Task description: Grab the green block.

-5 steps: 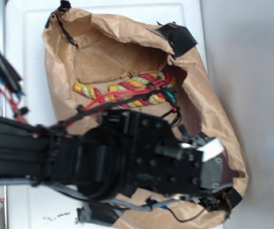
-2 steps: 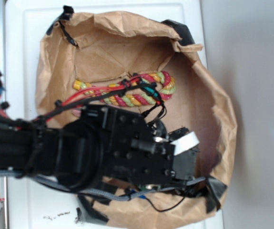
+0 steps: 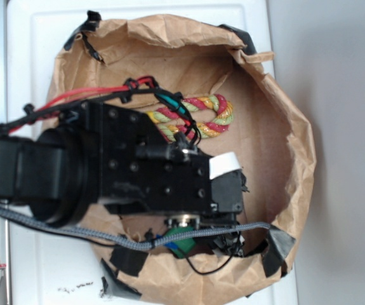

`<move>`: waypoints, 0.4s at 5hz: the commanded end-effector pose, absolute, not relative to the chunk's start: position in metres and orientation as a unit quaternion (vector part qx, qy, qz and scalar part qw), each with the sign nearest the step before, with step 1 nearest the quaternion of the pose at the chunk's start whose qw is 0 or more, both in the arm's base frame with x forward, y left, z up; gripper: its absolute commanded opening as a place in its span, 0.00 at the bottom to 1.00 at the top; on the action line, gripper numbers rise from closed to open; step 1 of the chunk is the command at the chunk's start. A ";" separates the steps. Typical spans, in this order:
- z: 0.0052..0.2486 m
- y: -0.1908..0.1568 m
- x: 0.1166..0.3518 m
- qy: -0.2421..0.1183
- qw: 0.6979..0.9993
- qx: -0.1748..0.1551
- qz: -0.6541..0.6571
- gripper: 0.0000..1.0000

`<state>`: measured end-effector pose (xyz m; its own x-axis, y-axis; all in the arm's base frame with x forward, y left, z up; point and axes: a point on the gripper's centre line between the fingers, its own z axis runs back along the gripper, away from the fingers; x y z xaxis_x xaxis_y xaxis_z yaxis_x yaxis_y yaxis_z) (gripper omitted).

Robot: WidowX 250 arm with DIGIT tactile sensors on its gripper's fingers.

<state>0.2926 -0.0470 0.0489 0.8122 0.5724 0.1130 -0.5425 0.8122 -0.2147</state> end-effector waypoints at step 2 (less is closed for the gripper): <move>0.069 -0.039 0.294 -0.112 0.945 -0.096 0.292 1.00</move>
<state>0.2847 -0.0465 0.0505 0.8160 0.5673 0.1108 -0.5385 0.8158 -0.2109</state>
